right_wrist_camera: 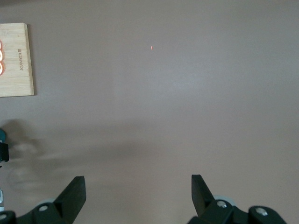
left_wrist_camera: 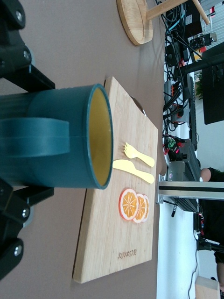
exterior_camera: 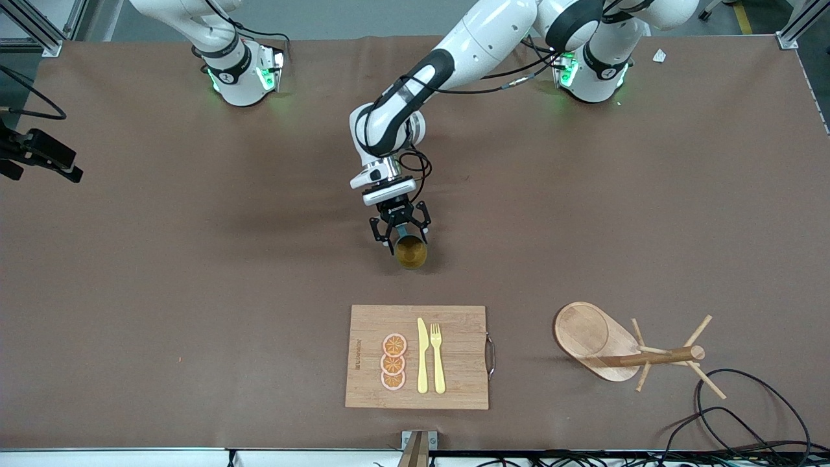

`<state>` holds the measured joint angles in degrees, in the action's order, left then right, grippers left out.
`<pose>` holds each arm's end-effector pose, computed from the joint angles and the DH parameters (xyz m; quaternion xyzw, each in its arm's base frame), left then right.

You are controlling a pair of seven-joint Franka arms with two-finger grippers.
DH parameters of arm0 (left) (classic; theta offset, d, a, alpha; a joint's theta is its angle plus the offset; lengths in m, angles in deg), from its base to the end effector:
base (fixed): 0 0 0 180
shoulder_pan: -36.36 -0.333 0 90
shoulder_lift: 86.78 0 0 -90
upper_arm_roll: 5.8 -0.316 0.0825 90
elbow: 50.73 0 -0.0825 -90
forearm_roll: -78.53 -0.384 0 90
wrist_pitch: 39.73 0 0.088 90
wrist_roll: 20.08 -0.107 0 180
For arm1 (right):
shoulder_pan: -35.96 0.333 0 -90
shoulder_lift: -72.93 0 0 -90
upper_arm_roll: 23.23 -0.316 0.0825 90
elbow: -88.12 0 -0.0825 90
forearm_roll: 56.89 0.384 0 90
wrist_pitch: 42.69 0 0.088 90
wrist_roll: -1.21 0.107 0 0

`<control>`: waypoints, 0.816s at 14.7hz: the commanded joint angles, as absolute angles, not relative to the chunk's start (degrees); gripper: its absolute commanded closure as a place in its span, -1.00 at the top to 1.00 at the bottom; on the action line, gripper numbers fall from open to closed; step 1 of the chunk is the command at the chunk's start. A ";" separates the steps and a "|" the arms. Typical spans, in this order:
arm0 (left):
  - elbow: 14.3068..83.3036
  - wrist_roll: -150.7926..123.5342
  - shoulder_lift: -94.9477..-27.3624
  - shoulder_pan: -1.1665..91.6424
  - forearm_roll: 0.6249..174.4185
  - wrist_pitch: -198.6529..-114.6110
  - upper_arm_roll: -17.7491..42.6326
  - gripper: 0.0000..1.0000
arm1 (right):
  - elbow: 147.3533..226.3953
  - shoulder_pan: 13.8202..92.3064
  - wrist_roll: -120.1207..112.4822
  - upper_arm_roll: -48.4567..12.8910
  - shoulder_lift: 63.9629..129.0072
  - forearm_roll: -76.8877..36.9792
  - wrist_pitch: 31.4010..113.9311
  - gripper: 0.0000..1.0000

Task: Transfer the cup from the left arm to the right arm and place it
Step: 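Carry the teal mug to the table middle with the left gripper, then set the mug down, open the left gripper while the right gripper approaches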

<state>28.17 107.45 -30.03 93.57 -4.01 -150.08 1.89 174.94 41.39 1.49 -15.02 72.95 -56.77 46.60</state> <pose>0.3823 -0.6060 0.1249 -0.8400 -0.1090 -0.5215 0.1023 0.5533 -0.0266 0.6494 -0.9994 0.0267 -0.0214 0.0006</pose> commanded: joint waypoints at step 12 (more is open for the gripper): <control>28.37 109.30 -35.52 102.11 10.66 -135.03 5.45 1.00 | 175.39 51.60 1.47 -15.94 85.75 -49.78 52.13 1.00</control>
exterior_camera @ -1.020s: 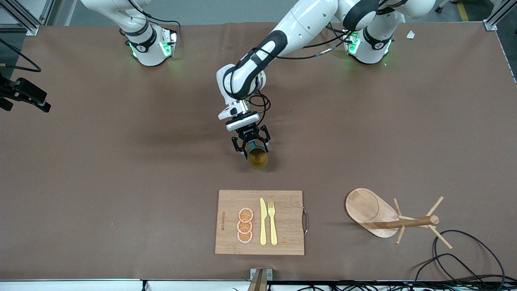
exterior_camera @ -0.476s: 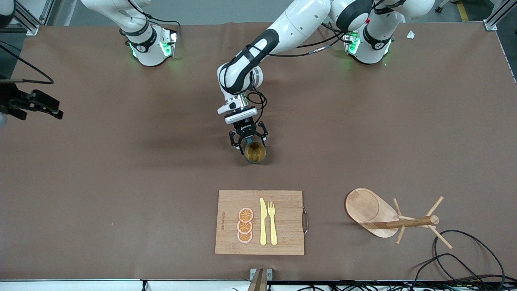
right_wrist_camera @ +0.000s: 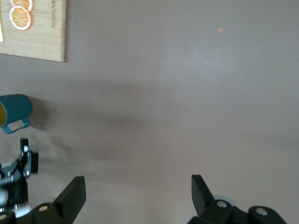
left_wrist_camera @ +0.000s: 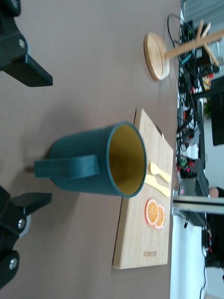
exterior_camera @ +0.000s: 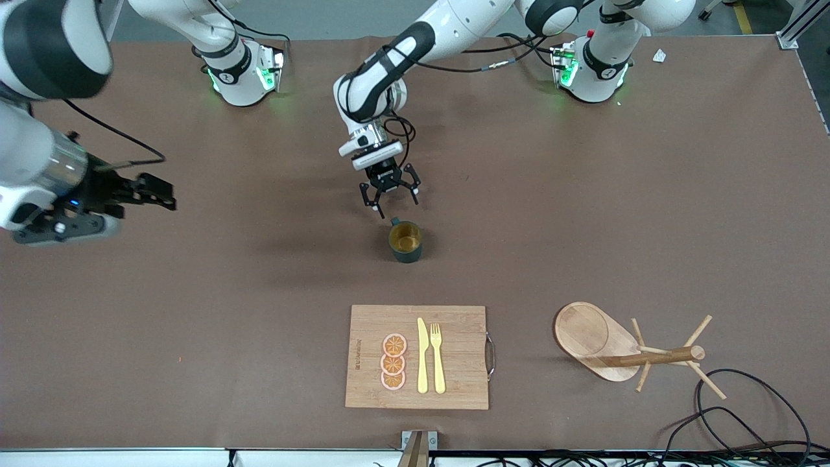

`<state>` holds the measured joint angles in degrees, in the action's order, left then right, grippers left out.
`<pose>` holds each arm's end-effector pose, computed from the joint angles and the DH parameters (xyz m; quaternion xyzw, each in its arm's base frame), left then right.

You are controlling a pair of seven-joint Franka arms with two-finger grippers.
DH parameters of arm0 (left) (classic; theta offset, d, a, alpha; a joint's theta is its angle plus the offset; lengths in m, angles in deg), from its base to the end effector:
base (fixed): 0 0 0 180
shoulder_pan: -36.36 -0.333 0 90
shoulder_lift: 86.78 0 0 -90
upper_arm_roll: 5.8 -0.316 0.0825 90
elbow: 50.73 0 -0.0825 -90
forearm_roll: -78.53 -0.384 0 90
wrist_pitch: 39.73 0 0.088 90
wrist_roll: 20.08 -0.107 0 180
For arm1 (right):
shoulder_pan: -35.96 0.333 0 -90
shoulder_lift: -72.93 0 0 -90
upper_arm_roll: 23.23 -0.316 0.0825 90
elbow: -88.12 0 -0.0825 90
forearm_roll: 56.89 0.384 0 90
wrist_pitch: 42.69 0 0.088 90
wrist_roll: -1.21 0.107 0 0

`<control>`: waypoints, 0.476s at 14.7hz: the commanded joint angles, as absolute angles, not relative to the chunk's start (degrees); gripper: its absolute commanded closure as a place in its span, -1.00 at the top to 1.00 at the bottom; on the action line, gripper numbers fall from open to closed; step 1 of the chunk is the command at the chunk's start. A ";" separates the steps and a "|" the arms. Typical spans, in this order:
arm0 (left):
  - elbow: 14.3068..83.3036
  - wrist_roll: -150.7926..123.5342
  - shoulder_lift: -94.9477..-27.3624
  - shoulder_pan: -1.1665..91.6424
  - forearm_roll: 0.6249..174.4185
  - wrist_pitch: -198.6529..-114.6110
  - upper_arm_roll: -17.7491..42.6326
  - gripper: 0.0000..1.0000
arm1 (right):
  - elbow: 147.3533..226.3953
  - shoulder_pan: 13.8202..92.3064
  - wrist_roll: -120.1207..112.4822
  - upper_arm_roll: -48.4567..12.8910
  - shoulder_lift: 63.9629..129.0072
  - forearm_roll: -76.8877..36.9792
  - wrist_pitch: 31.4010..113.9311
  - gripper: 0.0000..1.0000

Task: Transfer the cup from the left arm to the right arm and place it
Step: 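Set the mug down, open the left gripper while the right gripper approaches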

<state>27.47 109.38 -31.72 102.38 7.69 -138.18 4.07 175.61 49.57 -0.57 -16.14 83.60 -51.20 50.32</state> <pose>0.2778 -0.6430 0.1450 -0.8413 -0.1587 -0.4993 0.1333 0.6034 0.0853 0.5420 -0.9960 -0.0680 0.0457 0.0361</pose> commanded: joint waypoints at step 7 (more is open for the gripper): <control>31.18 102.03 -53.08 97.72 25.77 -131.93 5.89 0.99 | 175.39 59.51 2.78 -15.85 96.65 -44.23 61.71 1.00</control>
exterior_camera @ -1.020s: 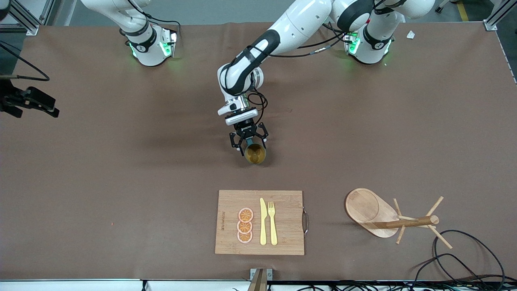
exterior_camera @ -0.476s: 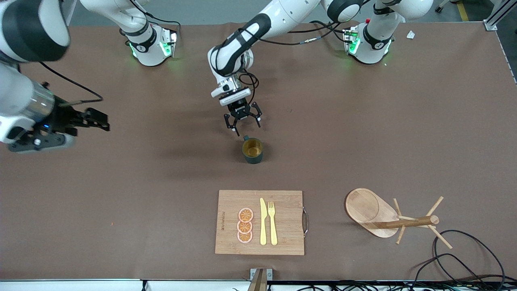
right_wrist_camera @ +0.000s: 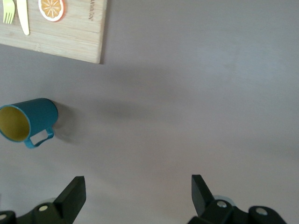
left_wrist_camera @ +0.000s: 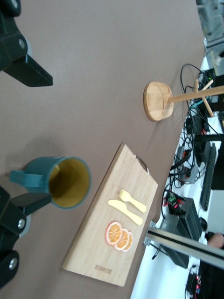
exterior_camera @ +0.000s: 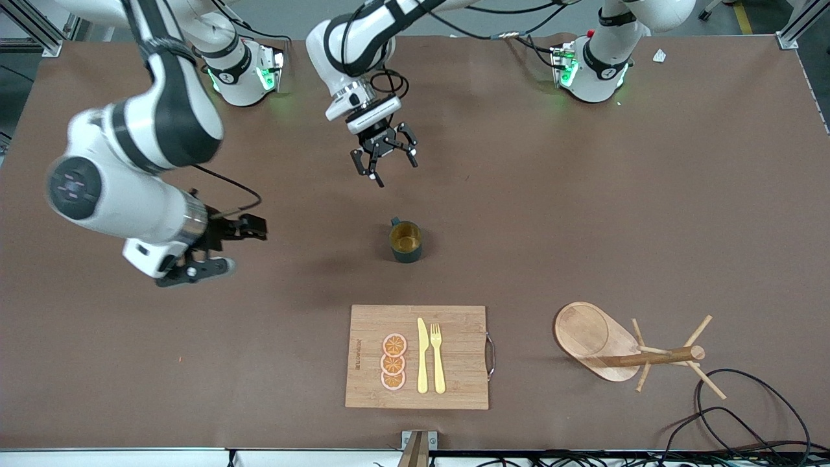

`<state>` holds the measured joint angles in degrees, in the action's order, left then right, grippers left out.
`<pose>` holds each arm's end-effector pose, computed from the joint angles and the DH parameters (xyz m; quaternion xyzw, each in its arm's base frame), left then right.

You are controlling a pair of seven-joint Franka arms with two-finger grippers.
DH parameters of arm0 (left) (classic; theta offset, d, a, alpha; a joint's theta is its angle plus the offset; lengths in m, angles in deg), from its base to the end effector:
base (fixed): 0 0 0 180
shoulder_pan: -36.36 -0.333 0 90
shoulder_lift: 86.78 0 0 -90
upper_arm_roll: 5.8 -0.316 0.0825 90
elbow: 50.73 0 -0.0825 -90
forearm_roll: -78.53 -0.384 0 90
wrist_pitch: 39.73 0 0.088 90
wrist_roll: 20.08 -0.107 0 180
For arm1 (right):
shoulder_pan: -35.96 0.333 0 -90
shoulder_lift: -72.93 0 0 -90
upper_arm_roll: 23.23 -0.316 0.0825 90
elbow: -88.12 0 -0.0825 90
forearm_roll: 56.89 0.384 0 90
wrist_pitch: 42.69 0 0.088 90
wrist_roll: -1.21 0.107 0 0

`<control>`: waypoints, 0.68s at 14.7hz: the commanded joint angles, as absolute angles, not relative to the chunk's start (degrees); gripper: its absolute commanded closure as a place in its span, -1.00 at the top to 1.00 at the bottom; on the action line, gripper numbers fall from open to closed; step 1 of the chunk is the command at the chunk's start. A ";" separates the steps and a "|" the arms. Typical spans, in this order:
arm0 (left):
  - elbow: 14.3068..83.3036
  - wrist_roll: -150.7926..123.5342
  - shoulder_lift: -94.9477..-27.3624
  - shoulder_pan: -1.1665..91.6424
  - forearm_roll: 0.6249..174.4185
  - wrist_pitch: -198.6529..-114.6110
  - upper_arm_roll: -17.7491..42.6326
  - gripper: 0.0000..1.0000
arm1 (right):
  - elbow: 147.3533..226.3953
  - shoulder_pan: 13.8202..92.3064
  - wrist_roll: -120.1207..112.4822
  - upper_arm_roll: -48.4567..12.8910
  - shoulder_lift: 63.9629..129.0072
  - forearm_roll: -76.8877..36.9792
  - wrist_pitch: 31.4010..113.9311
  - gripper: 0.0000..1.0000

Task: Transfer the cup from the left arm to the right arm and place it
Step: 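Set the mug down, open the left gripper while the right gripper approaches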

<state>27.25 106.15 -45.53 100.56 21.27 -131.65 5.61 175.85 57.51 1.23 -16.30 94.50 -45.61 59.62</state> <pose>0.2867 -0.6424 0.3025 -0.8509 -0.2720 -0.4320 0.1245 0.6290 0.1917 0.4329 -0.9903 -0.1029 0.0679 0.0642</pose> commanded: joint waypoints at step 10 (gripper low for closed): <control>30.57 68.90 -72.27 78.49 43.01 -132.37 5.89 0.99 | 179.07 69.17 12.54 -15.94 102.11 -42.14 72.33 1.00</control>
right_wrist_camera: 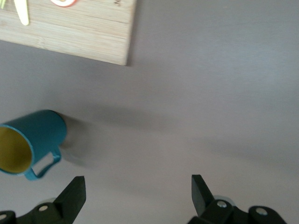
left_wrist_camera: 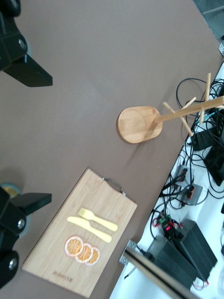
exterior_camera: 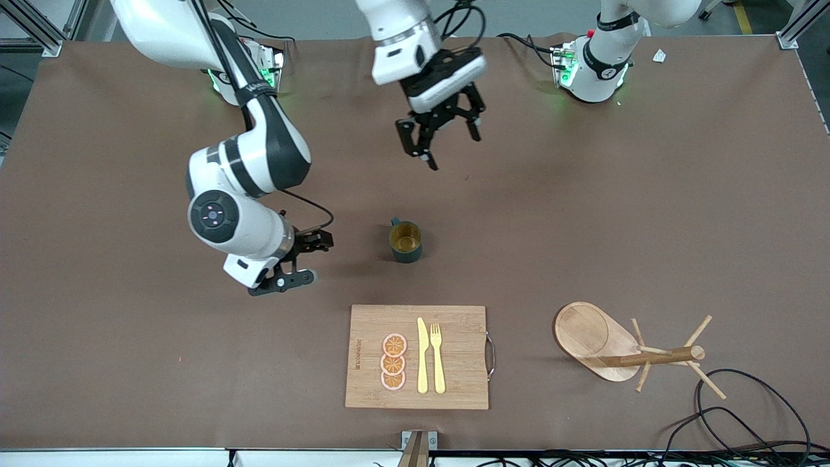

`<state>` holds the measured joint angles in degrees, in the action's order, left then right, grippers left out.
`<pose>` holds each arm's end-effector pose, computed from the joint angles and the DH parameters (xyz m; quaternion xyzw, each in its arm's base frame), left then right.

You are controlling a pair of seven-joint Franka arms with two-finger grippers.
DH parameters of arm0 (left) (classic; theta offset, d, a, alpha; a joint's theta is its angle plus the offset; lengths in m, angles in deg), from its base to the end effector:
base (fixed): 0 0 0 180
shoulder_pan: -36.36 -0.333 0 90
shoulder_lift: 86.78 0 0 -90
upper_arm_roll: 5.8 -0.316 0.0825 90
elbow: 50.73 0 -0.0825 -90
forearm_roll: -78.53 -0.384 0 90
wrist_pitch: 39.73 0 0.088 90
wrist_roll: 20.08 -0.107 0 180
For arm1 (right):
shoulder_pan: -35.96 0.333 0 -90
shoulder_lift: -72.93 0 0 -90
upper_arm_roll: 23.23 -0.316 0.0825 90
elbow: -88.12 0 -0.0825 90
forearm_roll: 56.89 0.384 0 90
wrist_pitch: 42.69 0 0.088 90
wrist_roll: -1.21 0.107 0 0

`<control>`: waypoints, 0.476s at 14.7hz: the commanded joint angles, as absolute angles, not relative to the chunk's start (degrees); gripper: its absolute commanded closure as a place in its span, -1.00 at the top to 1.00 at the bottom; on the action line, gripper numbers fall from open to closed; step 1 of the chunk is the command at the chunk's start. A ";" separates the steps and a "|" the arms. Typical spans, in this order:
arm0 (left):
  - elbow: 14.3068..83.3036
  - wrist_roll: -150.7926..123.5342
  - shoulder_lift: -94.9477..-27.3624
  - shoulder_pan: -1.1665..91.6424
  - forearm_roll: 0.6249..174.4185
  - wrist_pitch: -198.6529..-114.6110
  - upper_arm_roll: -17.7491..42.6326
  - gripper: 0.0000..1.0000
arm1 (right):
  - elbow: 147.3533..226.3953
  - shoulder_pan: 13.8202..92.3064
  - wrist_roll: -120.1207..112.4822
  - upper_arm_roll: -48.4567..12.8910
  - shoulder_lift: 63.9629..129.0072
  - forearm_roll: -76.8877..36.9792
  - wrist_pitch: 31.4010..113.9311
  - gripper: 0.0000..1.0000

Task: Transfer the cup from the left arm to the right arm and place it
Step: 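Grasp the teal mug with the right gripper while the left gripper withdraws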

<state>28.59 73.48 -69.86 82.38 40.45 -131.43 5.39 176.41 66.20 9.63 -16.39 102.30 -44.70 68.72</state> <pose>0.4168 -0.4945 0.5594 -0.9118 -0.2796 -0.2799 0.1097 0.6152 0.2941 0.3494 -0.9921 -0.0922 0.0683 0.0504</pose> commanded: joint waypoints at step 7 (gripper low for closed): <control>28.64 41.93 -75.26 57.93 58.29 -135.88 5.89 0.99 | 182.16 79.81 24.58 -15.94 107.20 -39.57 85.61 1.00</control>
<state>28.65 49.36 -73.94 63.33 53.44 -134.81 5.27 181.62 77.12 21.37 -16.54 105.30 -41.00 81.80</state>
